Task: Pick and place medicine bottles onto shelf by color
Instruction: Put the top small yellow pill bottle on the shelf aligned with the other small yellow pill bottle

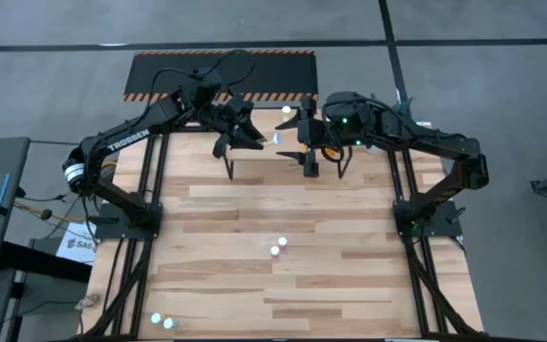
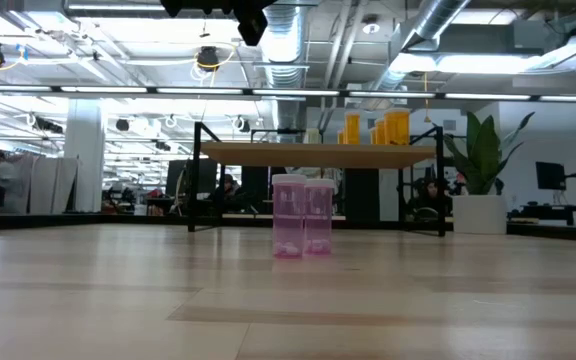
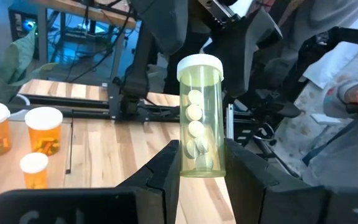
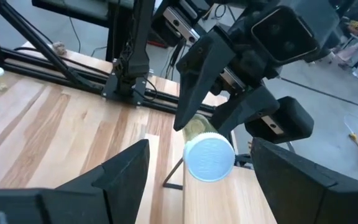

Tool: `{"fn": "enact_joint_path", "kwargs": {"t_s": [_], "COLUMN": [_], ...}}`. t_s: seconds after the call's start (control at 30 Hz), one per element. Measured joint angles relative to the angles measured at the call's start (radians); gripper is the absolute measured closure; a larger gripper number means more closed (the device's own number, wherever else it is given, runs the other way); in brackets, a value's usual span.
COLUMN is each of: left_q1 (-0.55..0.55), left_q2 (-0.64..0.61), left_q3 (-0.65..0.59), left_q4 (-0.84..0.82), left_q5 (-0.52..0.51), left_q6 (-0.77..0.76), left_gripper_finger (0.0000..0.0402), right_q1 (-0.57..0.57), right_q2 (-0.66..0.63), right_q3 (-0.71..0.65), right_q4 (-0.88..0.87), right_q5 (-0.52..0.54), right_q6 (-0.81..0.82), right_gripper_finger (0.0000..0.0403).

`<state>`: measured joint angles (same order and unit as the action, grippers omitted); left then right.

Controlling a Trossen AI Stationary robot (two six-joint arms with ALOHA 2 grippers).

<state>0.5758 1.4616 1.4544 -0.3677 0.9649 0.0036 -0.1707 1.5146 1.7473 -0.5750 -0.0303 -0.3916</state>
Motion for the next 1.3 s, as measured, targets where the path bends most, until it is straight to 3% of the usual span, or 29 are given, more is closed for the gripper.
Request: {"fn": "enact_joint_path", "kwargs": {"t_s": [0.6,1.3], "left_q1": [-0.001,-0.001], "left_q2": [0.000,0.000], "left_q3": [0.000,0.000], "left_q4": [0.000,0.000], "left_q5": [0.026,0.025], "left_q6": [0.000,0.000], "left_gripper_finger": [0.0312,0.0312], "right_q1": [-0.002,-0.002], "right_q2": [0.010,0.010], "right_q3": [0.000,0.000], "right_q4": [0.008,0.017], "right_q5": [-0.035,-0.036], "right_q6": [0.018,0.016], "right_gripper_finger": [0.0107,0.0223]}}
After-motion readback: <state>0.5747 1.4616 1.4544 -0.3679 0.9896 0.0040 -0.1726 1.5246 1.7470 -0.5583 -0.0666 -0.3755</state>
